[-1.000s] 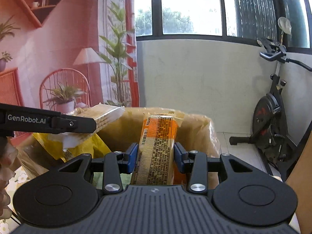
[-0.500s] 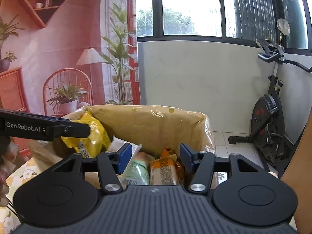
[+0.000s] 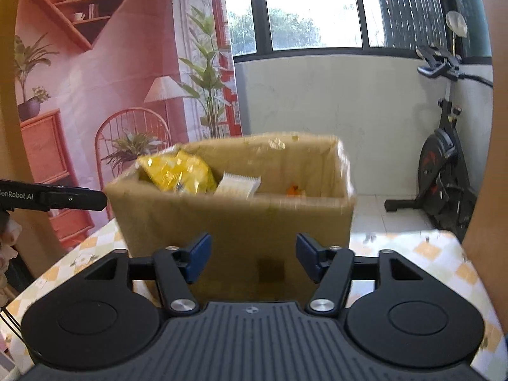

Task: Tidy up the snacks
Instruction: 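Return both tools to the snacks in front of the box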

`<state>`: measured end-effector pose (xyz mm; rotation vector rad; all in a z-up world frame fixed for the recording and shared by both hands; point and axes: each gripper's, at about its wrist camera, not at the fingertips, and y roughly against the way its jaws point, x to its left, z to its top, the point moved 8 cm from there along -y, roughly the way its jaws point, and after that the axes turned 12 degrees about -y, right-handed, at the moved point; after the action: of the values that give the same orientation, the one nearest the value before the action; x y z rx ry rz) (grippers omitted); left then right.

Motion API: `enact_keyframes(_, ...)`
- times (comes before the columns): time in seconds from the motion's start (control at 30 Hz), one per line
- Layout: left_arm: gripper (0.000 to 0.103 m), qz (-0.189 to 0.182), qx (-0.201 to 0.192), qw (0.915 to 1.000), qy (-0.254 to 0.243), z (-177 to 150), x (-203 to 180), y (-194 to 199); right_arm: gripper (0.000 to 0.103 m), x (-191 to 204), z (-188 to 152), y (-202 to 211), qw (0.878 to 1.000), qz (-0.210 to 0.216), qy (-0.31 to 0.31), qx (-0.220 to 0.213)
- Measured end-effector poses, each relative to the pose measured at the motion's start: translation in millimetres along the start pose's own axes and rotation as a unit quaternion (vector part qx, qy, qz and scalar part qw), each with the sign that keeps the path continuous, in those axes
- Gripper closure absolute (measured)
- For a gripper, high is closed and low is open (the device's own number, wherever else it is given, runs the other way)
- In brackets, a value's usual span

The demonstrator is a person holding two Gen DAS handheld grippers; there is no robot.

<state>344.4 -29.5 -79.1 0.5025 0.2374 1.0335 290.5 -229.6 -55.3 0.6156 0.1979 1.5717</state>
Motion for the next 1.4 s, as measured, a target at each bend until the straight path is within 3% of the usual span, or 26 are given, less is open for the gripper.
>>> enact_keyframes(0.33,0.035,-0.005,0.035,0.9992,0.017,-58.2,-3.0,0.9,0.010,-9.1,-85.4,25.9,0.996,-0.036,0.015,0.076)
enact_keyframes(0.63,0.034,0.004,0.057,0.9979,0.032,-87.1,3.9,-1.5,0.008,-38.1,-148.4,36.8,0.986,-0.080,0.008,0.144)
enact_keyframes(0.93,0.034,0.010,0.084,0.9950,0.053,-116.2,5.7,-2.9,0.002,-40.6,-185.7,29.7,0.976,-0.083,0.016,0.200)
enact_keyframes(1.07,0.034,0.013,0.097,0.9931,0.064,-128.4,11.0,-3.2,0.007,-43.4,-189.3,28.0,0.978,-0.076,-0.006,0.193)
enact_keyframes(1.13,0.034,0.016,0.101,0.9922,0.071,-132.5,14.2,-3.6,0.018,-43.1,-188.4,28.7,0.981,-0.074,-0.004,0.182)
enact_keyframes(1.2,0.034,0.018,0.103,0.9916,0.077,-135.4,15.9,-3.6,0.022,-40.3,-185.7,27.0,0.982,-0.069,0.001,0.174)
enact_keyframes(1.4,0.034,0.015,0.101,0.9913,0.082,-133.7,16.3,-7.5,0.026,-37.9,-173.4,4.5,0.986,-0.067,0.008,0.152)
